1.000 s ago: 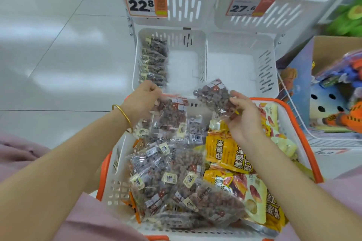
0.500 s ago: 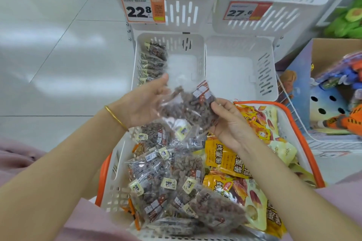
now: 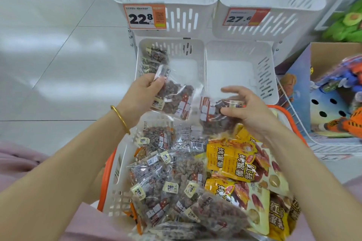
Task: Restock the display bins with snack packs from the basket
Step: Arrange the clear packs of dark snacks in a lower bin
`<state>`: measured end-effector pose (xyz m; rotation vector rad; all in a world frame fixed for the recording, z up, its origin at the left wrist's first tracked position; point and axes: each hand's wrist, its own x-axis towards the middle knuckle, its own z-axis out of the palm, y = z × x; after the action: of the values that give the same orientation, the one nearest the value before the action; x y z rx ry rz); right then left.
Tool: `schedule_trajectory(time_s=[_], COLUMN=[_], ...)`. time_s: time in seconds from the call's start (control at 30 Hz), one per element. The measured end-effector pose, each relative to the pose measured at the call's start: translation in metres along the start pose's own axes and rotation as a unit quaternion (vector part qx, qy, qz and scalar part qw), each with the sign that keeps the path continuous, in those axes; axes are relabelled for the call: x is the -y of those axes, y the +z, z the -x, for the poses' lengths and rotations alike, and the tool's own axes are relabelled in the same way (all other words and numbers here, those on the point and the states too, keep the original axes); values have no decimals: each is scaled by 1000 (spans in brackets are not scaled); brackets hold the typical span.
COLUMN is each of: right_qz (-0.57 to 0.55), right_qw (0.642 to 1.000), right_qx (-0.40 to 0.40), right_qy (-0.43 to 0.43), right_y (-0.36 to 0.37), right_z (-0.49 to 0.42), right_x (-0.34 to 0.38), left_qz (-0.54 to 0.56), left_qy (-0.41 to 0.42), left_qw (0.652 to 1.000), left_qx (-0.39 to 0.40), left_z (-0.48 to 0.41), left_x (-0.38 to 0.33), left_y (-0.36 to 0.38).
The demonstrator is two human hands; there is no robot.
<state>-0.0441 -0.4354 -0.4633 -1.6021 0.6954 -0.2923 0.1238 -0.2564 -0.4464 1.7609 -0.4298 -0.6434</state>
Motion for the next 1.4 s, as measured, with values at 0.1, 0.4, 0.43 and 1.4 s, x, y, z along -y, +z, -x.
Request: schedule_trajectory(time_s=[0.1,0.4,0.43,1.4], right_qz=[118,195,183,342], right_qw=[990,953,957,913], right_qx=[48,125,113,180], right_qy=[-66,-194,-193,-130], right_y=[-12,19,18,40], right_z=[0,-4,-6,-161], right_x=[18,50,47,48], left_qz=[-85,-126,-58,-88], left_qy=[25,-56,-92,76], left_qw=[996,981,983,985], left_qx=[-5,136,149,126], left_z=[-1,-2,-1,-126], left_x=[-5,-9,-10,13], left_y=[-4,0,-2,-8])
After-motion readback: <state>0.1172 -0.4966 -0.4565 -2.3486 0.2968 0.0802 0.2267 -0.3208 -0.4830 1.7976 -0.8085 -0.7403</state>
